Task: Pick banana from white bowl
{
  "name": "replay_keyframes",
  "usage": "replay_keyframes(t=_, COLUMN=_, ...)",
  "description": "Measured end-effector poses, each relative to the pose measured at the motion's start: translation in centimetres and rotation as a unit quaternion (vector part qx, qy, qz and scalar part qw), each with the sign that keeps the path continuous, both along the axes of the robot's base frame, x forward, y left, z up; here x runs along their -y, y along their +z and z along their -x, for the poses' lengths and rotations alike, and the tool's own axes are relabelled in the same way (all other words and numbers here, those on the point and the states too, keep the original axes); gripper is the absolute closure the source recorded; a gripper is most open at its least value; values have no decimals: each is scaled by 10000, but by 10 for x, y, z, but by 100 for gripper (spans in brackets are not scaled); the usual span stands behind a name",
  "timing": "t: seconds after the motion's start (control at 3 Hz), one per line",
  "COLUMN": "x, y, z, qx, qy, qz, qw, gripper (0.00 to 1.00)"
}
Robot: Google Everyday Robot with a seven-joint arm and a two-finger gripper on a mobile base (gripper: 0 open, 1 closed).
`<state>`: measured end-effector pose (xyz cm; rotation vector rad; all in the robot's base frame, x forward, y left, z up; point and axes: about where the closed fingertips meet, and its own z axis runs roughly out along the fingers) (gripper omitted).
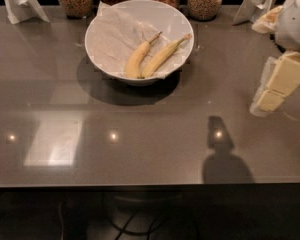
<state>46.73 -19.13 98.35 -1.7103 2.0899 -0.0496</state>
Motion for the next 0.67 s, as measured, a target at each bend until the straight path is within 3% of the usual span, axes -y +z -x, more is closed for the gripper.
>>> replay_keyframes(t=0.67, x=-55, y=13, z=-60, qx=663, qy=671, qz=-658, qw=9934, gripper=0)
